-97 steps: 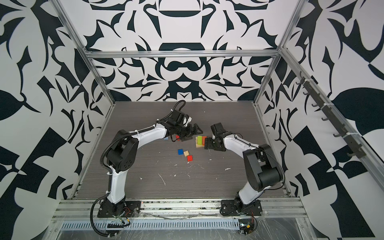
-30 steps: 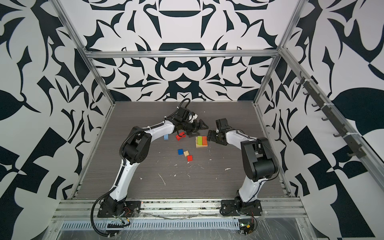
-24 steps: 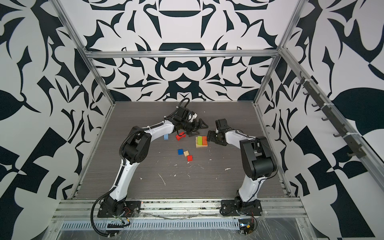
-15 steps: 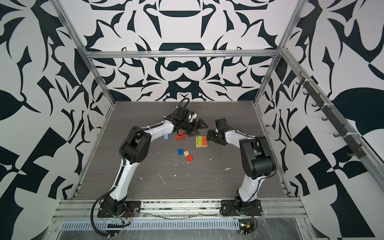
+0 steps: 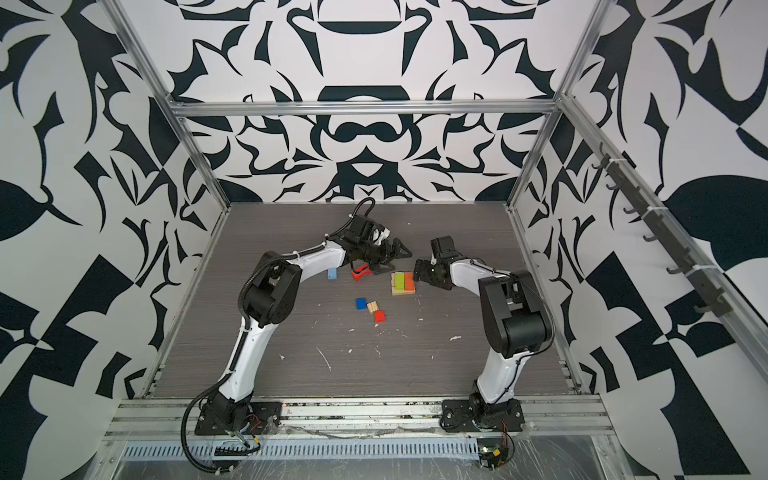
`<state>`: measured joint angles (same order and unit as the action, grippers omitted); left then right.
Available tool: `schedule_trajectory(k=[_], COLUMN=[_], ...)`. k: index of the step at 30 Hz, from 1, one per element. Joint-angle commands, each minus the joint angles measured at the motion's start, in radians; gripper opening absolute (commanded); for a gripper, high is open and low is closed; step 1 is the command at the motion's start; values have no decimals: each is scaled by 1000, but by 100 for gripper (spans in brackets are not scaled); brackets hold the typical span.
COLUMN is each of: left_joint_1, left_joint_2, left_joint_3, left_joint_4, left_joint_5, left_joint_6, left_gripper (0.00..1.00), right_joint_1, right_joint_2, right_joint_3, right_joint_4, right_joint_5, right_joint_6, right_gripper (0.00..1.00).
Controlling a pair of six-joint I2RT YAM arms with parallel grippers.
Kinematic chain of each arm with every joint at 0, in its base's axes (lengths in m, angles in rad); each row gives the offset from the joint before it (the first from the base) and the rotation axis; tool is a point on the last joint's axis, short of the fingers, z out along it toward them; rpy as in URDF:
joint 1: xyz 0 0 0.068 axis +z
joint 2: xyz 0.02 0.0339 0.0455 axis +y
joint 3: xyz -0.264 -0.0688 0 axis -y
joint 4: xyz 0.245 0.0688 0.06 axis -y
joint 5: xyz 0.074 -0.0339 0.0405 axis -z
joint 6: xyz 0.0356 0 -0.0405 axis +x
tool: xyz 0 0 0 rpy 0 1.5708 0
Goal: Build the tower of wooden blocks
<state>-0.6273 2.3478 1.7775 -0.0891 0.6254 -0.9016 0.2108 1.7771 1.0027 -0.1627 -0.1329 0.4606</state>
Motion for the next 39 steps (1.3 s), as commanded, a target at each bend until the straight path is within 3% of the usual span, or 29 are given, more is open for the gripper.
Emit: schedule_trajectory(k=[1,39], left_joint_1=[6,28], left_joint_2=[-51,-95], left_joint_3=[-22,-61], left_joint_4=[11,9], left_joint_5=[-1,5], left_joint_6=[0,8], left_gripper=[100,100], right_joint_1=[-2,7], right_joint_2=[2,7], right_joint_3=[28,31], right_joint_4=[-1,11], right_joint_5=[-13,-43], right_joint_6=[-14,-40], right_gripper=[84,83])
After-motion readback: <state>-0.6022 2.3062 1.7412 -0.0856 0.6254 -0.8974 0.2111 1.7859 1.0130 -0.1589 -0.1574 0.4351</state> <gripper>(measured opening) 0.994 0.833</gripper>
